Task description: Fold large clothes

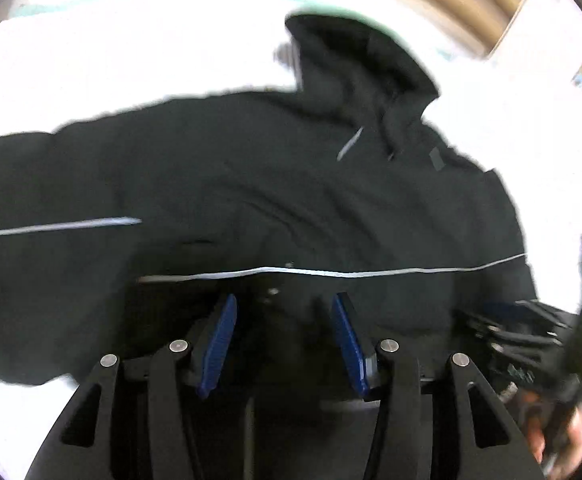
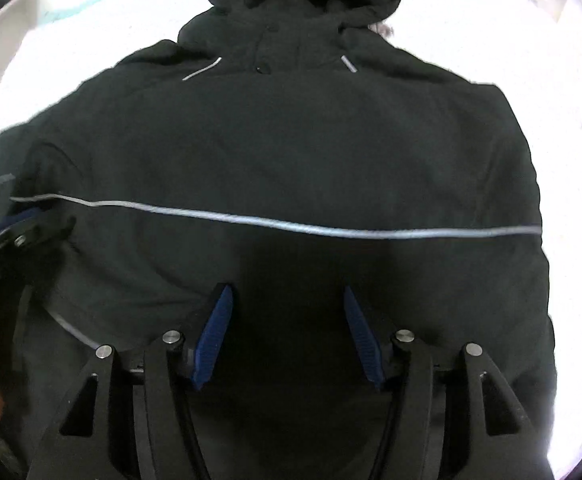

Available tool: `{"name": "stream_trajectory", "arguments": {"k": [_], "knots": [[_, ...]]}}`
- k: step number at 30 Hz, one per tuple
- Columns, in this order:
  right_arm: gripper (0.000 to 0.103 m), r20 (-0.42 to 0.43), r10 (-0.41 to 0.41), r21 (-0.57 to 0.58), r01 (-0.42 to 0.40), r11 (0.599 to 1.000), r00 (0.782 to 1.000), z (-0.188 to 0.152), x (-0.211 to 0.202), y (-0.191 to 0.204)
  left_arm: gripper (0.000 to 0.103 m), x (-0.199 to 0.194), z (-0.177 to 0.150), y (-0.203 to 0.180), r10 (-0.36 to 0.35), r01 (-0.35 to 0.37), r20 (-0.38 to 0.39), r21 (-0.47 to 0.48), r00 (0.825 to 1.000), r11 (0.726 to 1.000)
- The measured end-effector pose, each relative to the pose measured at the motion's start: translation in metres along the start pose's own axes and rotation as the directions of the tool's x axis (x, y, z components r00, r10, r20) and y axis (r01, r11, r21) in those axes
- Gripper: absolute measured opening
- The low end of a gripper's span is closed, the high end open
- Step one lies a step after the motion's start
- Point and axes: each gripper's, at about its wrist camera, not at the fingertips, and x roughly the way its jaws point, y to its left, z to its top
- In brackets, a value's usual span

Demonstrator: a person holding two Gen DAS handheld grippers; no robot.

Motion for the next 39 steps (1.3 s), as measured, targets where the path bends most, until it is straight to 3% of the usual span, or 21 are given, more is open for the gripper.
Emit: {"name": "stream_trajectory", "arguments": {"k": [2,4,5,8,10,11,13,14,15,16,18,20,21,24,26,28,29,31,34,36,39], "knots": [[0.061,0.036,0.052,0.003,-0.052,0.999,0.998,0.0,-0.009,0.007,0.052,-0.034,-0.003,0.024,0.003,-0.002,0.061,-0.012,0.998,1.0],[0.062,0.146,0.005,-0.033,0.0,0.999,0.989,-0.003,-0.013,0.015,0.052,-0.068,-0.011,0.059,0.049,-0.043,0.109,-0.056,0.993,0.997],[0.065,0.215,-0.022,-0.063,0.037,0.997,0.976,-0.006,-0.009,0.018,0.052,-0.088,-0.018,0.089,0.098,-0.084,0.138,-0.102,0.986,0.991],[0.078,0.266,-0.052,-0.07,0.073,0.995,0.962,-0.016,0.017,0.016,0.052,-0.122,-0.033,0.162,0.253,-0.209,0.168,-0.238,0.953,0.948],[0.08,0.335,-0.026,-0.044,0.043,0.998,0.942,-0.03,0.015,0.009,0.052,-0.143,-0.048,0.225,0.344,-0.264,0.17,-0.37,0.923,0.891],[0.083,0.335,-0.025,-0.045,0.042,0.998,0.942,-0.03,0.016,0.002,0.052,-0.153,-0.057,0.257,0.396,-0.281,0.179,-0.453,0.901,0.846],[0.084,0.334,-0.014,-0.051,0.033,0.998,0.942,-0.032,0.015,0.001,0.052,-0.167,-0.074,0.302,0.509,-0.31,0.189,-0.603,0.84,0.735],[0.086,0.336,-0.007,-0.05,0.026,0.998,0.942,-0.034,0.014,0.001,0.052,-0.173,-0.084,0.325,0.545,-0.291,0.199,-0.673,0.814,0.68],[0.086,0.338,-0.004,-0.05,0.022,0.999,0.941,-0.037,0.013,-0.002,0.052,-0.176,-0.094,0.354,0.532,-0.216,0.22,-0.739,0.818,0.638],[0.087,0.34,-0.003,-0.05,0.021,0.999,0.94,-0.036,0.016,-0.003,0.052,-0.178,-0.1,0.372,0.501,-0.163,0.235,-0.761,0.833,0.628],[0.087,0.343,0.0,-0.058,0.021,0.998,0.939,-0.032,0.022,0.0,0.052,-0.163,-0.099,0.401,0.372,-0.007,0.312,-0.758,0.874,0.652],[0.088,0.344,0.001,-0.059,0.021,0.998,0.939,-0.033,0.02,0.001,0.052,-0.139,-0.086,0.408,0.299,0.04,0.314,-0.747,0.901,0.663],[0.088,0.344,0.002,-0.059,0.02,0.998,0.939,-0.034,0.018,0.001,0.052,-0.129,-0.084,0.416,0.302,0.034,0.297,-0.761,0.906,0.648],[0.089,0.345,0.007,-0.058,0.013,0.998,0.939,-0.029,0.02,0.001,0.055,-0.117,-0.078,0.42,0.324,0.05,0.334,-0.76,0.885,0.648],[0.089,0.347,0.007,-0.058,0.014,0.998,0.938,-0.03,0.019,0.002,0.055,-0.108,-0.068,0.413,0.344,0.023,0.327,-0.754,0.88,0.656],[0.09,0.351,0.005,-0.06,0.017,0.998,0.936,-0.029,0.02,0.003,0.038,-0.11,-0.064,0.404,0.368,0.0,0.338,-0.736,0.866,0.677],[0.09,0.352,0.006,-0.06,0.016,0.998,0.936,-0.029,0.021,0.003,0.023,-0.111,-0.067,0.404,0.365,0.002,0.349,-0.726,0.863,0.688],[0.091,0.354,0.007,-0.06,0.015,0.998,0.935,-0.03,0.021,0.002,0.019,-0.122,-0.06,0.389,0.386,-0.02,0.377,-0.693,0.842,0.721],[0.091,0.356,0.01,-0.061,0.013,0.998,0.935,-0.03,0.021,0.002,0.017,-0.149,-0.045,0.344,0.385,-0.052,0.458,-0.588,0.801,0.807],[0.091,0.356,0.011,-0.062,0.012,0.998,0.934,-0.03,0.021,0.002,0.017,-0.165,-0.027,0.311,0.354,-0.058,0.507,-0.509,0.786,0.859],[0.092,0.357,0.017,-0.063,0.006,0.998,0.934,-0.03,0.022,0.002,0.017,-0.179,-0.008,0.254,0.29,-0.068,0.557,-0.385,0.778,0.92]]}}
